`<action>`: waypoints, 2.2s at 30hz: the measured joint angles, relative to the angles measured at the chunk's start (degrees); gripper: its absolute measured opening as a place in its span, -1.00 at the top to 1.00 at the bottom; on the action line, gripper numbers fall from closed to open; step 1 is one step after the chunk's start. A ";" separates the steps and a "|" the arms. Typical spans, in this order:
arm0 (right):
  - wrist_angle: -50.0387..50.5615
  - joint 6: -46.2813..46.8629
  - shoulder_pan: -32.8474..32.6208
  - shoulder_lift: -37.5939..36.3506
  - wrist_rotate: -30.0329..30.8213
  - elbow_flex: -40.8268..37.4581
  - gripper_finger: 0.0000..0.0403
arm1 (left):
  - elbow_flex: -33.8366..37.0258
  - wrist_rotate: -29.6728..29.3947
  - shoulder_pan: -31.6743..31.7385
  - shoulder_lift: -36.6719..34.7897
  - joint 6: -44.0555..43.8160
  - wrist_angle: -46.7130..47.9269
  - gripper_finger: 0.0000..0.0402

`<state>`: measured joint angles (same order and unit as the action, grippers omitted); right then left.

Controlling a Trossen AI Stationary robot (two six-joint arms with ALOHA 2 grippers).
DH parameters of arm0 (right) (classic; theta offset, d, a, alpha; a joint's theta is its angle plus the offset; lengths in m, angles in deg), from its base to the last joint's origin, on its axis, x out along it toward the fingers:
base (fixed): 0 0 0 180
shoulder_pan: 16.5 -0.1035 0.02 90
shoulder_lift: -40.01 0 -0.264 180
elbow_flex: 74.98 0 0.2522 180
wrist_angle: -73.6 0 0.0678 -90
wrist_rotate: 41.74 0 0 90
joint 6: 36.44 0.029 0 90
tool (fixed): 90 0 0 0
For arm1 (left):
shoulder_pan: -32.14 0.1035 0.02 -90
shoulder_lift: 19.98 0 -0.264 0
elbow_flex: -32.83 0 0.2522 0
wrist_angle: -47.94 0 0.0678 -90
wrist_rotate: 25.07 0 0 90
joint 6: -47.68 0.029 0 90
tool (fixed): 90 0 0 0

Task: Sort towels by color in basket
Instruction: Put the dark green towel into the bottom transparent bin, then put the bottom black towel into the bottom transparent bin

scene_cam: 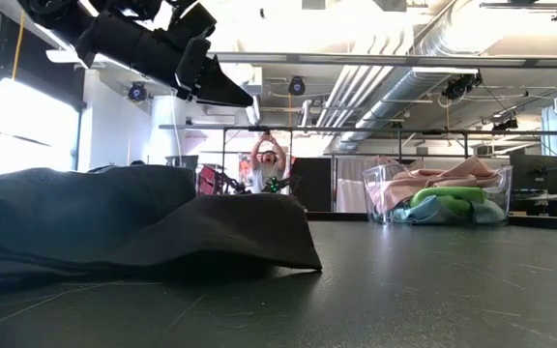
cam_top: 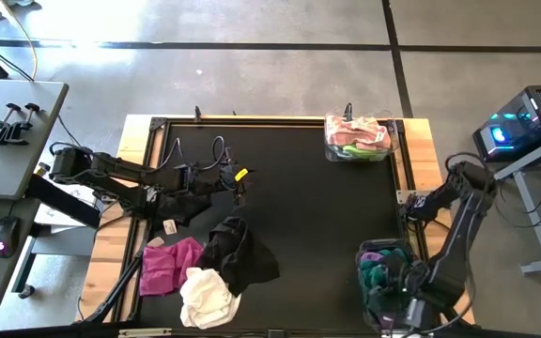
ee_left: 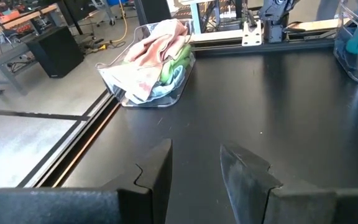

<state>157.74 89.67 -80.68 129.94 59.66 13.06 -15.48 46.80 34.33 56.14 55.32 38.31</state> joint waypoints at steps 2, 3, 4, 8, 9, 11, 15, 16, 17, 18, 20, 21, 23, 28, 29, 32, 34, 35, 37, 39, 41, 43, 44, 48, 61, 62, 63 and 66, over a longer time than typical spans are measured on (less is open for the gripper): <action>3.27 0.84 -0.69 -0.19 0.62 1.66 0.07 | 0.00 0.00 0.00 0.00 0.00 0.00 0.38; 5.13 1.95 -1.07 -0.23 0.61 2.18 0.09 | 0.00 -0.01 0.00 0.00 0.00 0.00 0.38; 6.73 3.28 -1.50 -0.24 0.59 2.37 0.11 | 0.00 0.00 0.00 0.00 0.01 -0.01 0.38; 11.56 7.37 -2.62 1.94 2.32 2.38 0.22 | 0.00 0.00 0.00 0.00 -0.02 -0.02 0.38; 11.98 7.34 -2.68 3.26 2.42 2.38 0.25 | 0.00 0.00 0.00 0.00 -0.06 0.00 0.38; 12.18 7.08 -2.29 6.15 2.52 2.38 0.32 | 0.00 -0.01 0.00 0.00 -0.07 -0.02 0.38; 11.32 6.39 -1.81 11.92 2.53 2.38 0.47 | 0.00 -0.01 0.00 0.00 -0.05 -0.04 0.38; 10.93 6.25 -1.80 13.28 2.53 2.38 0.51 | 0.00 0.00 0.00 0.00 -0.05 -0.02 0.38; 10.63 6.13 -1.82 14.55 2.48 2.38 0.55 | 0.00 0.00 0.00 0.00 -0.04 -0.02 0.38; 10.47 6.07 -1.82 15.76 2.18 2.38 0.59 | 0.00 0.00 0.00 0.01 -0.02 -0.04 0.38; 10.10 6.02 -1.82 18.20 1.64 2.38 0.67 | 0.00 0.00 0.00 0.00 -0.02 -0.04 0.38; 9.62 6.01 -1.82 19.20 1.33 2.46 0.70 | 0.00 0.00 0.00 0.00 -0.02 -0.04 0.38; 9.11 6.00 -1.82 20.52 0.75 2.62 0.77 | 0.00 0.00 0.00 0.00 -0.02 -0.04 0.38; 8.15 5.41 -2.23 20.88 0.48 2.60 0.86 | 0.00 0.00 0.00 0.00 0.00 -0.20 0.38; 8.39 5.18 -2.23 20.54 0.22 2.64 0.86 | 0.00 0.00 0.00 0.00 0.00 -0.20 0.38; 10.68 4.97 -2.24 18.47 -0.04 3.11 0.82 | 0.00 -0.02 0.00 0.00 0.02 -0.30 0.38; 12.49 4.97 -2.26 16.32 0.16 3.81 0.74 | 0.00 -0.02 0.00 0.02 0.02 -0.28 0.38; 13.54 4.97 -2.26 15.17 0.17 4.14 0.69 | 0.00 -0.02 0.00 0.02 0.02 -0.26 0.38; 15.97 4.97 -2.26 12.89 0.17 4.86 0.57 | 0.00 -0.02 0.01 0.01 0.02 -0.26 0.38; 18.36 4.97 -2.26 10.46 0.25 5.80 0.43 | 0.00 -0.02 0.00 0.02 0.04 -0.26 0.38; 19.96 4.97 -2.26 8.06 0.41 6.56 0.31 | 0.00 -0.02 0.00 0.01 0.05 -0.25 0.38; 19.49 4.84 -2.17 5.73 0.81 6.65 0.22 | 0.00 -0.02 0.01 0.02 0.05 -0.21 0.38; 19.68 4.95 -2.11 4.76 1.38 6.65 0.20 | 0.00 -0.02 0.00 0.01 0.05 -0.21 0.38; 19.68 4.32 -2.10 2.91 9.48 6.64 0.16 | 0.00 -0.02 0.01 0.02 0.04 -0.16 0.38; 15.68 -16.60 6.72 6.21 48.47 6.62 0.16 | 0.00 -0.02 0.00 0.02 -0.02 0.07 0.38; 14.13 -19.21 8.28 6.19 47.05 6.62 0.15 | 0.00 -0.02 0.00 0.02 -0.02 0.05 0.38; 12.32 -22.51 10.06 6.19 45.54 6.62 0.15 | 0.00 0.00 0.00 0.02 -0.02 0.04 0.38; 4.10 -35.83 15.25 6.19 40.88 6.60 0.09 | 0.00 -0.01 0.00 0.02 -0.03 0.04 0.38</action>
<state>161.84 53.85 -65.42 136.12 100.53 19.66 -15.48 46.78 34.33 56.16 55.29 38.35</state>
